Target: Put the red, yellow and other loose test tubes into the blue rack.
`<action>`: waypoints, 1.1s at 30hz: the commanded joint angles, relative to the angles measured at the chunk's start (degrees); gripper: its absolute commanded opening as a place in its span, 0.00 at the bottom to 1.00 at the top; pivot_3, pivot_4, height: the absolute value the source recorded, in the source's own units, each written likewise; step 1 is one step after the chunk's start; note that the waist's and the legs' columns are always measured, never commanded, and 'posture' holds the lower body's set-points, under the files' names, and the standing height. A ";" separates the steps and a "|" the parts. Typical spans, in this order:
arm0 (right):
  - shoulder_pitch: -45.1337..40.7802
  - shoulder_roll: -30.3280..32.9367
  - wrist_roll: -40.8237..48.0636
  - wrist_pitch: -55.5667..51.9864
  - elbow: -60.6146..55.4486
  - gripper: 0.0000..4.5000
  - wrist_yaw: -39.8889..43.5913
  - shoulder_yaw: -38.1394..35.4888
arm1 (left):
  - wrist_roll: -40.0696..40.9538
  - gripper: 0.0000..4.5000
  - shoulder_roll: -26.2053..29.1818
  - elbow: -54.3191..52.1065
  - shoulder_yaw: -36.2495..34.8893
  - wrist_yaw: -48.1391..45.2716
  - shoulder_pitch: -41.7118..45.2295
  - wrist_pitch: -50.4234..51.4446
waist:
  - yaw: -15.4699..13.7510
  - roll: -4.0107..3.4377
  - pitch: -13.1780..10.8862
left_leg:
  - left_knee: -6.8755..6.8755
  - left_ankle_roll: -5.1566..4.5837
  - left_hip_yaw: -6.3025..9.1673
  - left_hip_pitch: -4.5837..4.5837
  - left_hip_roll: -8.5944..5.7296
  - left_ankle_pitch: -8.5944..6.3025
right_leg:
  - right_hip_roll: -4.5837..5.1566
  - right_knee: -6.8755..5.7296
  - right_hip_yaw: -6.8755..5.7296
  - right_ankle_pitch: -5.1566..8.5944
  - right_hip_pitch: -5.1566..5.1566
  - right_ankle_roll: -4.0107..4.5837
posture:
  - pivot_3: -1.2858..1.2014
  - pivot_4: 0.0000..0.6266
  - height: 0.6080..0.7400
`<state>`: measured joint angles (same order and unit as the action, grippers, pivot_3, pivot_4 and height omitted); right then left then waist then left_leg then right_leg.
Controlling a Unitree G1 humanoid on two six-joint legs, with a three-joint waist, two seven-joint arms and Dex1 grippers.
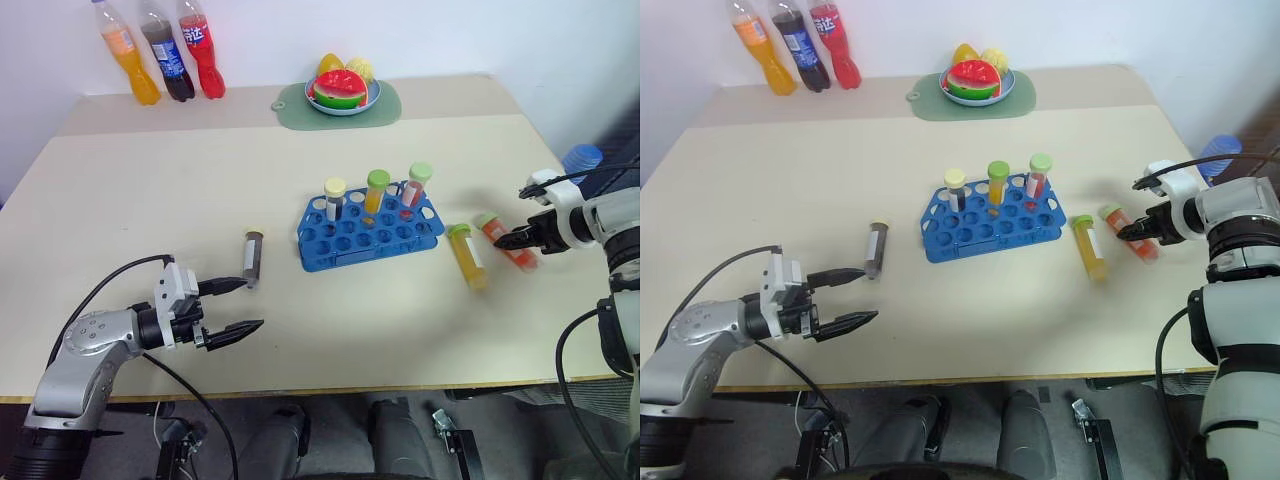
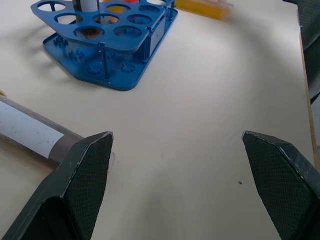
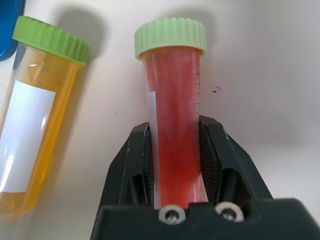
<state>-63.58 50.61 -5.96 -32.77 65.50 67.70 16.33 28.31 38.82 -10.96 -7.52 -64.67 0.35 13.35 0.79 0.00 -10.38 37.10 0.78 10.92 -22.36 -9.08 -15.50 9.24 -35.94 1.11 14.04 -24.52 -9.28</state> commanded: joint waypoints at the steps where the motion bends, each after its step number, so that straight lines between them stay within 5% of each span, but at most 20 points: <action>1: 2.28 3.75 -2.01 7.33 -2.29 0.17 -2.34 -1.35 | 0.94 0.95 -0.38 0.90 0.08 -0.34 1.58 -0.48 | -0.04 0.00 0.00 | 0.01 0.00 0.00 0.00 0.00 0.00 | 0.00 0.00 0.00 0.00 0.00 0.00 | 0.52 0.24 1.00; 5: 8.25 6.42 7.18 16.28 -11.47 0.17 -2.28 -12.71 | 0.65 0.95 -1.26 2.34 0.55 -0.60 3.19 -0.97 | -0.43 -0.12 -0.06 | 0.03 0.03 -0.04 -0.05 -0.05 0.02 | 0.05 -0.03 0.03 0.00 -0.07 0.00 | 0.52 0.24 1.00; 9: 24.69 6.72 11.42 28.83 -30.22 0.17 -9.02 -22.67 | 0.67 0.95 -1.74 2.52 1.14 -0.81 3.55 -1.01 | -0.10 -0.10 -0.03 | -0.01 0.04 -0.06 -0.05 0.03 0.02 | -0.02 -0.06 0.07 0.00 -0.10 0.00 | 0.52 0.24 1.00; 13: 35.47 -5.62 25.71 21.56 -55.86 0.17 -18.07 -34.33 | 1.47 0.95 -2.26 3.05 1.76 -1.50 5.04 -0.35 | 0.51 -0.16 -0.02 | 0.04 0.04 -0.27 0.02 0.20 0.01 | -0.18 -0.13 0.30 -0.05 -0.16 0.06 | 0.52 0.24 1.00; 16: 40.73 -15.96 26.92 23.70 -66.57 0.17 -26.55 -34.59 | 1.07 0.95 -2.97 4.76 2.39 -1.89 7.14 -0.64 | -0.04 -0.16 0.00 | 0.02 0.01 -0.31 0.05 0.49 -0.03 | -0.48 -0.14 0.36 -0.23 -0.19 0.27 | 0.52 0.24 1.00; 21: 43.78 -27.70 23.78 31.77 -68.12 0.17 -34.04 -30.54 | 0.73 0.95 -4.71 6.72 4.08 -2.37 10.42 -0.77 | -0.85 -0.10 0.04 | 0.06 0.21 -0.19 0.06 0.55 0.09 | -0.62 -0.13 0.32 -0.36 -0.13 0.36 | 0.52 0.24 1.00; 33: 43.88 -37.45 18.66 44.04 -56.19 0.17 -39.98 -25.07 | 0.04 0.95 -6.50 7.86 5.64 -2.28 12.99 -1.45 | 0.28 -0.14 0.05 | -0.03 0.48 -0.21 0.10 0.60 0.25 | -0.66 -0.18 0.33 -0.41 -0.22 0.40 | 0.52 0.24 1.00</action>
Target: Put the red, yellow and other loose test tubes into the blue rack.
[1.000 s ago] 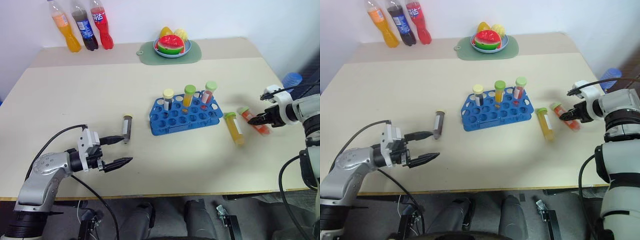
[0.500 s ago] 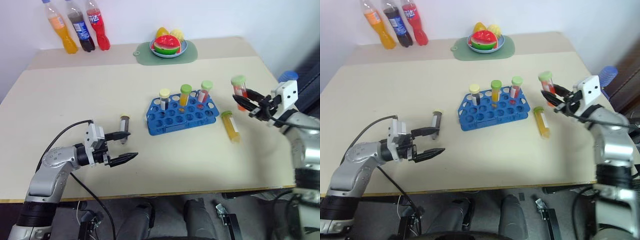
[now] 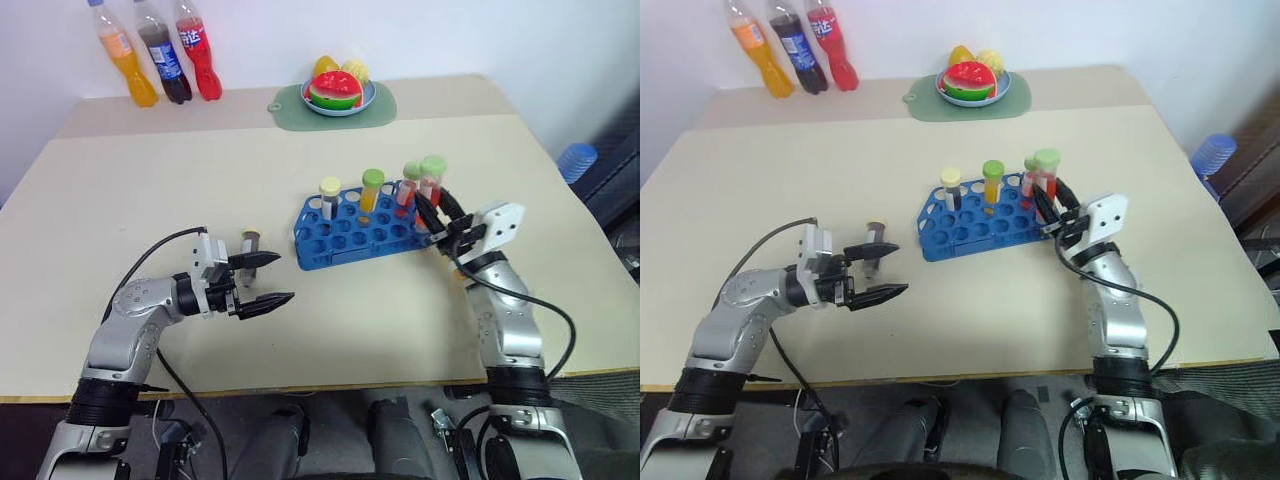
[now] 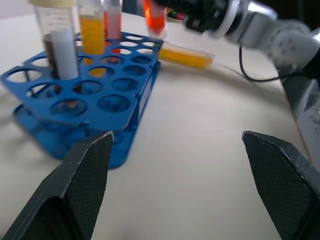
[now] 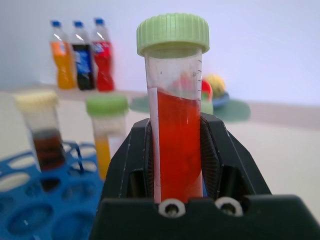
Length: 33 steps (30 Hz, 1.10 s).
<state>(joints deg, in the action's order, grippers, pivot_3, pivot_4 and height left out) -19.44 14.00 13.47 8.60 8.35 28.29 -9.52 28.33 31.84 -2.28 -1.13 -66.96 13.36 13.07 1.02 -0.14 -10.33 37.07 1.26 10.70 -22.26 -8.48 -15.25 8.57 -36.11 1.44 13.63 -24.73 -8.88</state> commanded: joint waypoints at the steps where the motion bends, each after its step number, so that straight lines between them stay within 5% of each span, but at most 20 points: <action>1: -0.01 -1.05 -1.31 3.42 1.88 0.17 -0.78 1.28 | 0.23 0.95 0.34 -0.88 -0.98 0.19 -0.14 -1.09 | 0.05 0.00 0.01 | -0.01 0.00 0.00 0.01 0.02 0.00 | -0.02 0.00 0.00 0.00 0.00 0.00 | 0.52 0.24 1.00; 15: -4.02 -2.02 -4.13 10.80 13.30 0.17 -3.48 3.15 | 1.72 0.95 -0.40 -4.55 -0.89 -0.79 -2.93 -1.26 | 0.09 0.10 0.09 | -0.04 0.00 -0.02 0.47 0.04 0.00 | -0.04 -0.01 0.02 -0.03 0.39 0.05 | 0.52 0.24 1.00; 20: -3.16 -2.38 0.74 9.32 11.71 0.17 1.76 3.17 | 1.83 0.95 -0.50 -4.75 -0.75 -0.44 -3.29 -1.21 | 0.26 0.10 0.09 | -0.12 0.00 -0.09 0.57 0.13 0.00 | -0.11 -0.01 0.07 -0.05 0.41 0.09 | 0.52 0.24 1.00; 21: -2.99 -2.34 0.78 9.38 11.14 0.40 1.68 3.10 | 1.83 0.95 -0.54 -4.79 -0.71 -0.36 -3.38 -1.24 | 0.27 0.10 0.09 | -0.13 -0.01 -0.11 0.58 0.13 -0.01 | -0.11 -0.01 0.08 -0.05 0.41 0.09 | 0.52 0.24 1.00; 26: -1.11 0.39 -5.46 7.28 5.05 0.93 -3.27 3.92 | 1.62 0.95 -1.08 -4.31 -0.32 -0.09 -3.19 -1.49 | -0.09 0.08 0.08 | -0.19 0.00 -0.12 0.59 0.14 0.00 | -0.12 -0.01 0.09 -0.04 0.37 0.09 | 0.52 0.24 1.00; 33: 9.87 9.19 -10.47 -7.14 -20.20 0.98 -2.62 5.38 | 0.34 0.95 -1.73 -1.19 0.10 -0.59 -1.30 -3.26 | -0.49 0.09 0.08 | -0.15 -0.06 -0.12 0.51 0.11 -0.04 | -0.09 0.01 0.08 -0.04 0.36 0.09 | 0.52 0.24 1.00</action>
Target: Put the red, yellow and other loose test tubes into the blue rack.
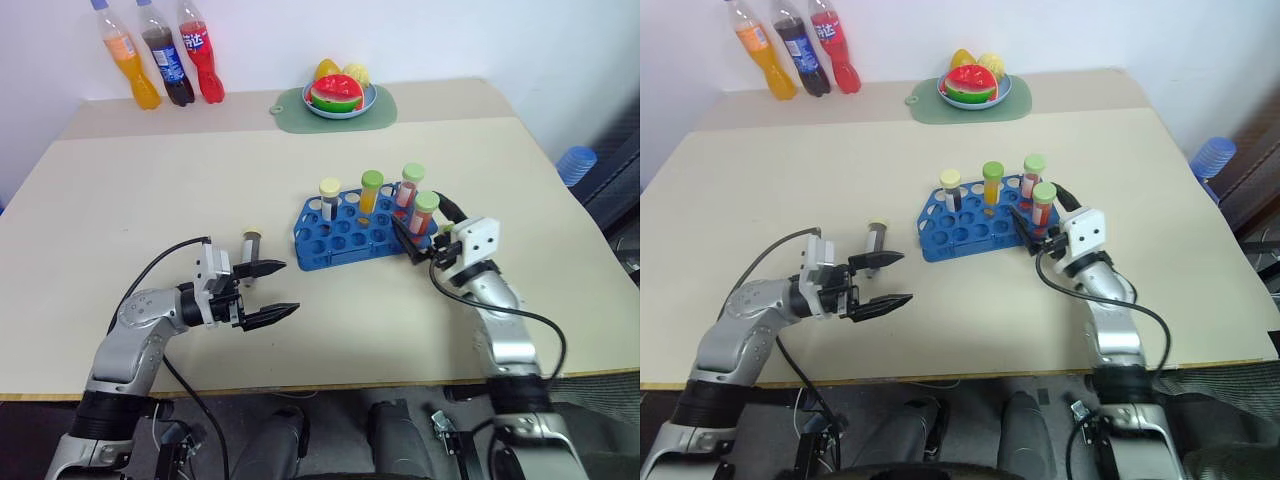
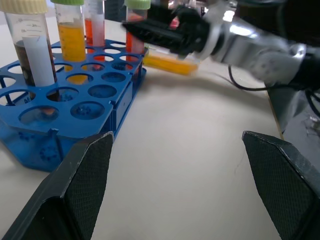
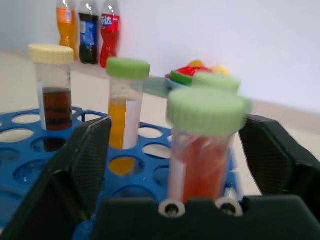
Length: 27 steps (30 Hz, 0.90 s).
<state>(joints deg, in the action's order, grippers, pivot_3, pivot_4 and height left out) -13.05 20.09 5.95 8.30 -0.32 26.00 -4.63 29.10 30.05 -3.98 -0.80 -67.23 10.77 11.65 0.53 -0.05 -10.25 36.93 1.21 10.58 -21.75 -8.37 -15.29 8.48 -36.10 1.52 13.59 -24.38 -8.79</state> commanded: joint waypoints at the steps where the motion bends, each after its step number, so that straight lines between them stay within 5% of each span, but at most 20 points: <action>1: 5.93 4.82 -2.13 -11.66 -15.92 0.98 0.23 -0.10 | -0.59 0.95 -0.03 0.92 -0.04 -0.51 1.58 -2.10 | -0.01 0.01 0.01 | 0.00 -0.11 0.00 0.00 0.00 -0.06 | 0.00 0.00 0.00 0.00 0.00 0.00 | 0.52 0.24 1.00; 7: 11.15 12.89 2.12 -29.10 -28.36 0.98 3.65 -3.63 | -0.78 0.95 -0.61 1.87 1.38 -1.49 2.26 -1.98 | 0.08 0.02 0.00 | 0.03 -0.27 -0.07 -0.02 0.02 -0.15 | 0.02 0.02 0.00 0.00 0.00 -0.01 | 0.52 0.24 1.00; 11: 3.41 19.80 11.35 -55.57 -31.22 0.98 4.84 -9.70 | 0.08 0.95 -0.56 1.33 2.42 -2.52 2.37 -0.18 | -0.01 0.03 -0.01 | 0.12 -0.32 -0.09 -0.10 0.01 -0.18 | 0.06 0.04 -0.01 -0.01 0.01 -0.01 | 0.52 0.24 1.00; 16: -16.12 21.85 15.17 -89.25 -20.57 0.98 0.88 -12.73 | -0.39 0.95 -0.46 3.34 2.65 -3.77 4.32 0.16 | -0.08 0.04 -0.01 | 0.13 -0.33 -0.09 -0.19 0.03 -0.19 | 0.04 0.04 -0.05 -0.03 -0.06 0.03 | 0.52 0.24 1.00; 27: -29.82 24.69 16.96 -97.58 -0.05 0.98 4.10 -2.61 | 0.15 0.95 -0.33 2.34 2.99 -4.14 4.16 2.19 | -0.57 0.06 0.00 | 0.24 -0.33 -0.15 -0.61 -0.01 -0.19 | 0.13 0.28 -0.10 -0.08 -0.32 -0.02 | 0.52 0.24 1.00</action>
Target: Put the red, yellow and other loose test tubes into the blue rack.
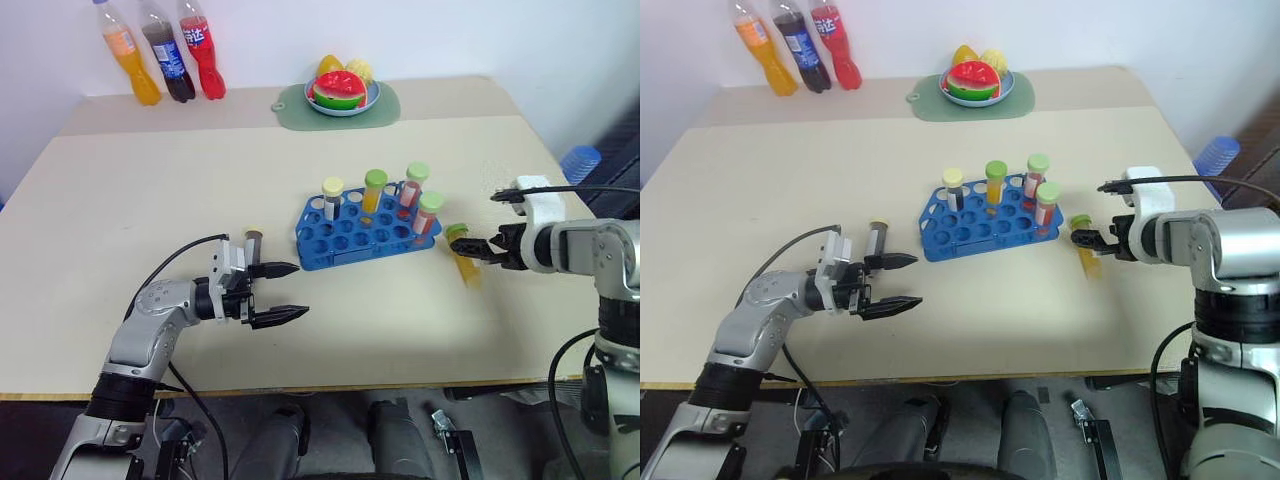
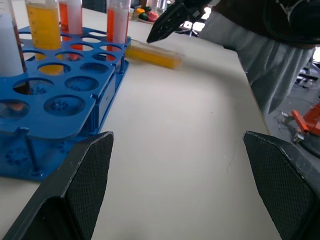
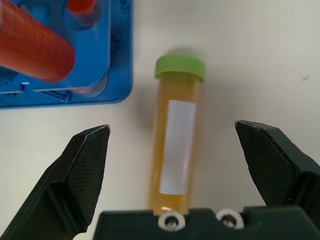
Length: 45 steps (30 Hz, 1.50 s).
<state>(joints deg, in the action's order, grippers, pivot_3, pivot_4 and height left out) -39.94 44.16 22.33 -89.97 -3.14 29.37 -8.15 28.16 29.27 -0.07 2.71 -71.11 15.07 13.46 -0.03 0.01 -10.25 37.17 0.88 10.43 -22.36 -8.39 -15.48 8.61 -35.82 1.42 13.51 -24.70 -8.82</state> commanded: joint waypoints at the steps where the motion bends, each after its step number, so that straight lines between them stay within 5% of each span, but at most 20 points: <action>1: -3.72 0.50 0.39 0.99 4.30 0.98 0.79 1.72 | 1.16 0.95 0.51 -1.78 -0.61 -0.22 -0.29 0.51 | -0.06 0.00 0.00 | 0.00 -0.01 0.00 0.00 0.00 0.00 | 0.00 0.00 0.00 0.00 0.00 0.00 | 0.52 0.24 1.00; 8: -10.54 -1.60 -1.10 3.86 17.95 0.98 1.64 7.76 | 1.87 0.95 0.24 -3.91 -1.12 0.80 -1.91 1.68 | 0.02 0.00 0.00 | 0.00 0.02 0.00 0.00 0.00 0.01 | -0.01 0.00 0.00 -0.02 0.00 -0.02 | 0.52 0.24 1.00; 12: -11.55 0.72 -3.01 8.22 22.50 0.71 5.40 15.71 | 2.56 0.95 0.86 -5.72 -1.67 1.32 -3.58 2.89 | 0.54 0.01 0.01 | 0.00 0.06 0.00 0.00 0.00 0.03 | 0.00 0.02 0.01 -0.02 0.00 -0.03 | 0.52 0.24 1.00; 16: -10.01 3.96 -3.61 10.49 20.45 0.21 9.31 20.62 | 2.79 0.95 0.81 -6.63 -1.51 2.03 -4.13 3.28 | 0.68 0.01 0.01 | 0.00 0.01 0.00 0.00 0.00 0.01 | -0.02 0.02 0.00 -0.02 0.00 -0.03 | 0.52 0.24 1.00; 17: -9.42 4.63 -3.94 11.40 19.96 0.17 9.97 21.40 | 2.77 0.95 0.68 -6.76 -1.39 2.18 -4.15 3.34 | 0.68 0.01 0.01 | 0.00 0.01 0.00 0.00 0.00 0.01 | -0.01 0.02 0.00 -0.02 0.00 -0.03 | 0.52 0.24 1.00; 24: 5.19 16.37 -9.25 31.72 6.29 0.17 16.33 23.80 | 2.82 0.95 -0.02 -6.38 -0.92 2.82 -3.44 3.06 | -1.03 0.10 0.06 | 0.07 0.02 0.00 0.00 -0.02 0.01 | -0.01 0.12 -0.01 -0.06 0.07 -0.11 | 0.52 0.24 1.00; 29: 24.39 25.29 -8.44 42.86 -6.56 0.17 19.39 14.63 | 2.70 0.95 -0.19 -5.87 -1.15 3.16 -3.52 2.54 | -2.97 0.13 0.08 | 0.21 -0.02 0.03 -0.01 -0.13 -0.01 | 0.03 0.48 -0.06 -0.19 0.34 -0.32 | 0.52 0.24 1.00; 34: 40.01 13.32 6.31 58.12 -23.59 0.17 28.15 -1.33 | 2.39 0.95 -0.61 -4.24 -0.55 2.61 -1.95 2.12 | -1.94 0.23 0.14 | 0.10 -0.07 -0.03 0.05 0.06 -0.05 | -0.09 0.50 -0.03 -0.24 0.33 -0.29 | 0.52 0.24 1.00; 40: 28.12 -10.13 7.15 65.68 -21.41 0.17 17.88 4.73 | 1.79 0.95 -0.39 -1.39 -0.73 1.33 0.52 0.85 | 0.29 0.38 0.18 | 0.03 -0.03 -0.14 0.23 0.37 -0.02 | -0.39 0.50 0.06 -0.44 0.34 -0.02 | 0.52 0.24 1.00; 45: 18.90 -28.82 -3.23 78.90 -8.63 0.17 5.41 10.56 | 2.11 0.95 -0.08 -0.32 -1.48 0.88 1.12 0.43 | 0.52 0.36 0.20 | -0.08 0.53 0.02 0.23 0.61 0.25 | -0.70 0.42 0.06 -0.50 0.24 0.11 | 0.52 0.24 1.00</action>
<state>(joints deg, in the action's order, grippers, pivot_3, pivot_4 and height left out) -20.28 17.09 21.83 -15.82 -14.27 38.51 2.80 29.72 28.77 0.01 2.50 -69.86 15.98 14.59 0.49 0.37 -10.04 37.06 1.43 10.53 -22.18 -7.78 -15.23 7.88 -35.38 1.47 13.02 -24.50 -8.70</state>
